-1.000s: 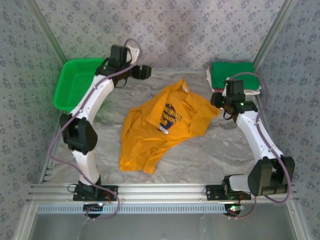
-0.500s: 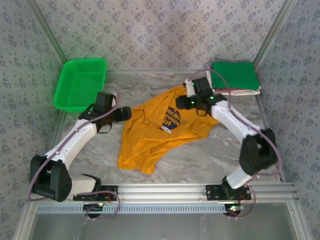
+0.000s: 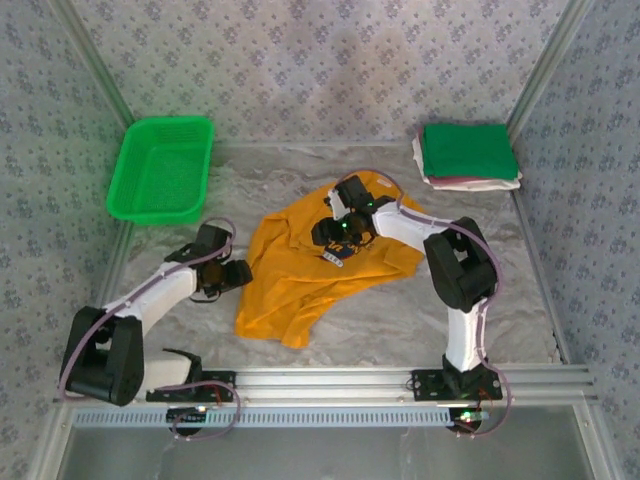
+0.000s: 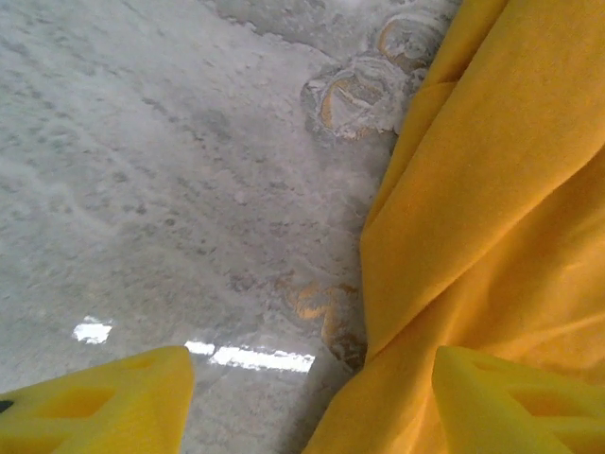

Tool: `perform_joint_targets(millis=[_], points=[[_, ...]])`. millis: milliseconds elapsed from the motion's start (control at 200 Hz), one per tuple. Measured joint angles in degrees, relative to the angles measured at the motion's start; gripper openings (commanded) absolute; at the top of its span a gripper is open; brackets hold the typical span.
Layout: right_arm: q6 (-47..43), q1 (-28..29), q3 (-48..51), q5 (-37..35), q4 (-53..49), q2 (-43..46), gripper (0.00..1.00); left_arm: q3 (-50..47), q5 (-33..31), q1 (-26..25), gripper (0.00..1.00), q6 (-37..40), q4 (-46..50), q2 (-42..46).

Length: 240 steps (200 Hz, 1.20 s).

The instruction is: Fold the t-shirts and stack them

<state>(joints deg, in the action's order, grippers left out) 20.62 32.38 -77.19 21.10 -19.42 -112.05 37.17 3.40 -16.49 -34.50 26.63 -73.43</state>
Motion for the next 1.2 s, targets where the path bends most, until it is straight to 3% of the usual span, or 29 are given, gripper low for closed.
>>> perform_joint_targets(millis=[195, 280, 525, 620, 785, 919, 994, 1199], points=[[2.1, 1.2, -1.9, 0.7, 1.2, -3.5, 0.6, -0.9, 2.3, 0.0, 0.57, 0.6, -7.7, -3.3], [2.7, 1.8, -2.6, 0.7, 1.8, -4.8, 0.58, -1.3, 3.1, -0.5, 0.47, 0.8, -10.4, -4.8], [4.7, 2.3, -3.8, 0.4, 4.0, -6.8, 0.2, -2.4, 4.0, -1.5, 0.1, 0.7, -14.8, -6.5], [5.6, 2.0, -3.8, -0.1, 5.2, -6.8, 0.1, -2.4, 3.1, -1.3, 0.0, 0.9, -14.5, -5.9], [6.1, 0.5, -3.8, -0.6, 6.6, -5.9, 0.0, -2.4, 0.3, 1.2, 0.0, 1.0, -12.7, -0.6], [5.9, -1.7, -3.7, -1.2, 7.2, -2.4, 0.0, -2.3, -1.5, 3.8, 0.0, 2.0, -10.6, 3.0], [5.2, -2.6, -3.7, -2.0, 7.1, -0.1, 0.16, -1.5, -2.4, 4.5, 0.0, 3.0, -8.8, 3.7], [3.3, -1.4, -5.8, -1.2, 5.2, -0.5, 0.36, 1.0, -3.1, 4.9, 0.0, 4.7, -7.0, 2.5]])
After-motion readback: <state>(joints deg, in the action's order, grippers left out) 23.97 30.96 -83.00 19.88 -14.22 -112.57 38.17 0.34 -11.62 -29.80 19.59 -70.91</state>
